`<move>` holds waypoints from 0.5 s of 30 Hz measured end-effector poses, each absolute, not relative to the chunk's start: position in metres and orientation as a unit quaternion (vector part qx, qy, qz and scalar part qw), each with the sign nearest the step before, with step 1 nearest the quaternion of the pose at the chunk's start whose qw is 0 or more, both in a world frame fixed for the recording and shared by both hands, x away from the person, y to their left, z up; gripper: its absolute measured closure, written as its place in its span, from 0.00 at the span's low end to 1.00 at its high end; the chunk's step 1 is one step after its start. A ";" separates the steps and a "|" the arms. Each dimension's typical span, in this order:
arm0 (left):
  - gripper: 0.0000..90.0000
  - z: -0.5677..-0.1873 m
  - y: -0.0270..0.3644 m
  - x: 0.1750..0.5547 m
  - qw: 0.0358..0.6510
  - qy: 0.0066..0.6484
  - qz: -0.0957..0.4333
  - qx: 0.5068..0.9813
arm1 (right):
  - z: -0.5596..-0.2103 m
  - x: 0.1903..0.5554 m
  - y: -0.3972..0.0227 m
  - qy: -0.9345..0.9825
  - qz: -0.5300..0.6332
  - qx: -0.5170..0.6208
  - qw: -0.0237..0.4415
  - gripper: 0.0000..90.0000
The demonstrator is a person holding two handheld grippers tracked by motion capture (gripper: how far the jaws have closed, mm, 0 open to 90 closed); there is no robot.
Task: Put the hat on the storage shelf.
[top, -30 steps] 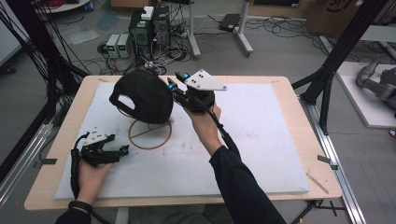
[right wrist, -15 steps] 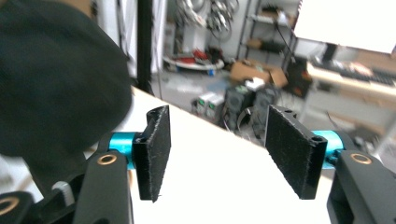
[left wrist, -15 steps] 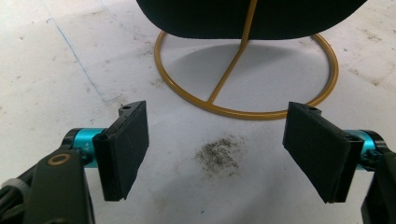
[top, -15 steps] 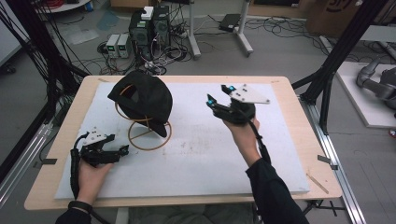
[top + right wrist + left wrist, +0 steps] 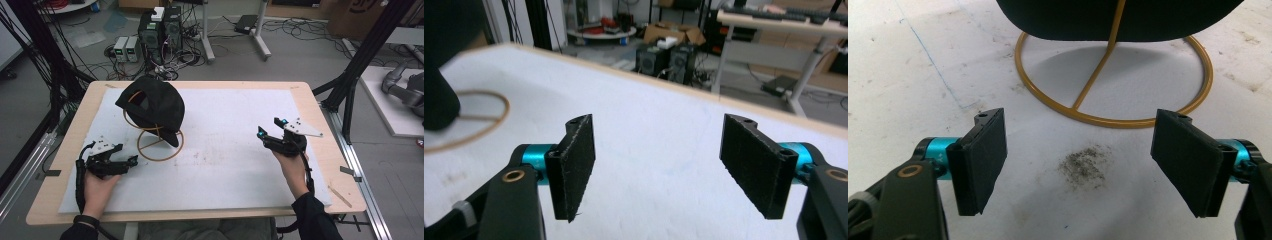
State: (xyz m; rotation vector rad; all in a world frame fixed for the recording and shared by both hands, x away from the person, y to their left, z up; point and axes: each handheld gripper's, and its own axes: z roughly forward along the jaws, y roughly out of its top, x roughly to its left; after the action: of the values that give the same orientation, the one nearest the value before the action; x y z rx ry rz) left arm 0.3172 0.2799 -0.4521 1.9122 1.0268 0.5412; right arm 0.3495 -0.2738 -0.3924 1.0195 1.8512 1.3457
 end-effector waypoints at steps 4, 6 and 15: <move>0.25 -0.452 0.280 0.317 0.438 0.412 0.216 0.769 | -0.414 0.349 -0.282 0.710 0.496 0.399 0.301 0.34; 0.25 -0.452 0.280 0.317 0.438 0.412 0.216 0.769 | -0.419 0.351 -0.284 0.716 0.482 0.414 0.290 0.33; 0.25 -0.452 0.281 0.318 0.439 0.415 0.216 0.767 | -0.437 0.353 -0.303 0.689 0.477 0.470 0.278 0.38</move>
State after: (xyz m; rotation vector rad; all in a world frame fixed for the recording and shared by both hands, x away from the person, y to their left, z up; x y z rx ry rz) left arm 0.3176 0.2810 -0.4520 1.9052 1.0308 0.5363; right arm 0.3526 -0.3025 -0.4369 1.2622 1.8482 1.2792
